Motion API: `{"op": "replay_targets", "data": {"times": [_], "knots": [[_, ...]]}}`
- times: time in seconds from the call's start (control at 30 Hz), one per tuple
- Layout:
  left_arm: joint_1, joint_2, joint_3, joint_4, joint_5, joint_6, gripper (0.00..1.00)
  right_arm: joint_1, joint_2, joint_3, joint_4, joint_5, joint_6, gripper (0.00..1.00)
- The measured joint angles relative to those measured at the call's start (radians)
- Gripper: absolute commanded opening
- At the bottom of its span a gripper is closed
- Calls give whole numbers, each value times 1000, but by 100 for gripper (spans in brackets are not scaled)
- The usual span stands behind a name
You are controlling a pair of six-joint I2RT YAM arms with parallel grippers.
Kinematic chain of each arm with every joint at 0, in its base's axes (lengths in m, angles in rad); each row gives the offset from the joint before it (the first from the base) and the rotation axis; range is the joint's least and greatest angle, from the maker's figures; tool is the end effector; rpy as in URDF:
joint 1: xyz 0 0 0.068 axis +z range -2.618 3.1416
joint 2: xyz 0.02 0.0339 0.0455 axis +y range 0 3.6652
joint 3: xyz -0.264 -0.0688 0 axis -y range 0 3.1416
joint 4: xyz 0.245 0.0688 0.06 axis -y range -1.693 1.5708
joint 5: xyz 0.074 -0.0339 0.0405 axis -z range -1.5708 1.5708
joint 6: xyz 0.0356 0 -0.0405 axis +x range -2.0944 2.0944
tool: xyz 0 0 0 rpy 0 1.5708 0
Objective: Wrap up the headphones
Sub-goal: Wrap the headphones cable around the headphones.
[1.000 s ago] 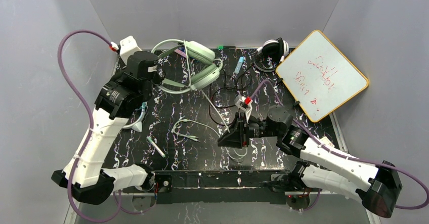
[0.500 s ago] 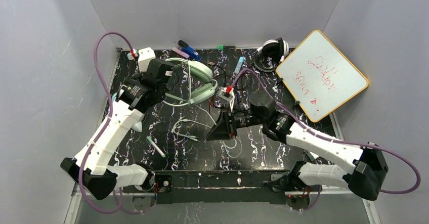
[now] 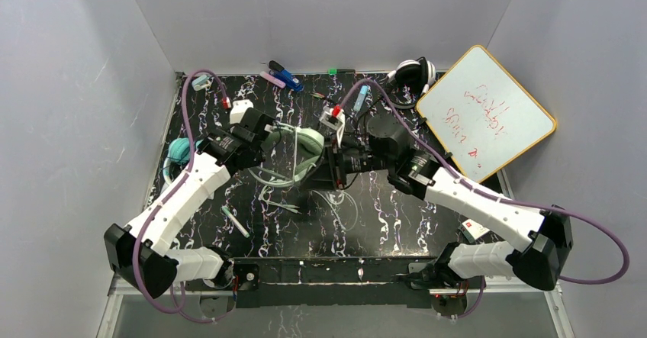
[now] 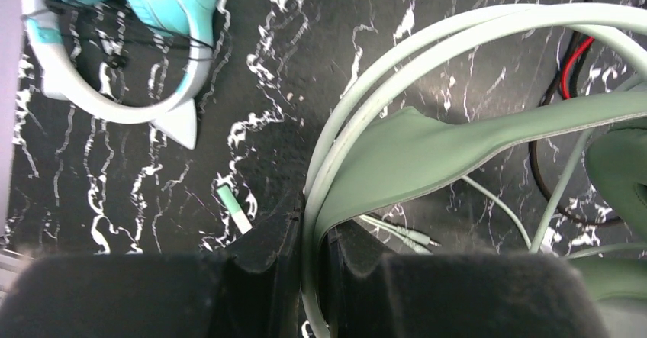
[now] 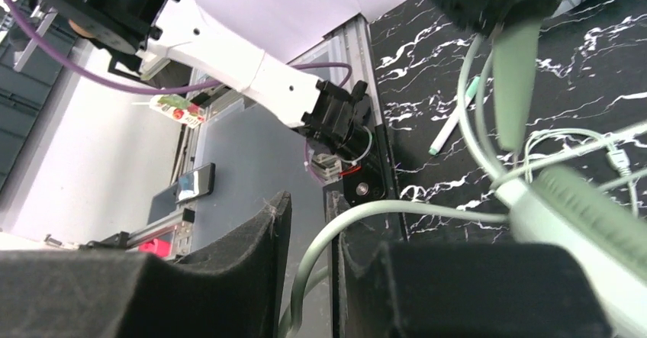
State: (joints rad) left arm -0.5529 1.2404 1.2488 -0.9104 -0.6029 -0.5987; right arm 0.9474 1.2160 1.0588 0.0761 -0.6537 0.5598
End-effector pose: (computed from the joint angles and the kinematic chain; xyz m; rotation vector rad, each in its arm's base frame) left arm 0.2173 -0.1104 0.3442 -0.2966 2.2593 0.1622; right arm 0.1468 0.2413 0.3737 -0.9198 1.6968 1.6176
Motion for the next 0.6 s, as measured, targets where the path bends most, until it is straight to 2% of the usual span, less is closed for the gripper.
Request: {"op": "replay_targets", "data": {"times": [0.23,0.6], "knots": [[0,0,-90,60,114,20,0,-3,90,156,-99,53,-47,32],[0,-6,-164,114,206,63,0,-78,114,246,-206,132,-72,36]]}}
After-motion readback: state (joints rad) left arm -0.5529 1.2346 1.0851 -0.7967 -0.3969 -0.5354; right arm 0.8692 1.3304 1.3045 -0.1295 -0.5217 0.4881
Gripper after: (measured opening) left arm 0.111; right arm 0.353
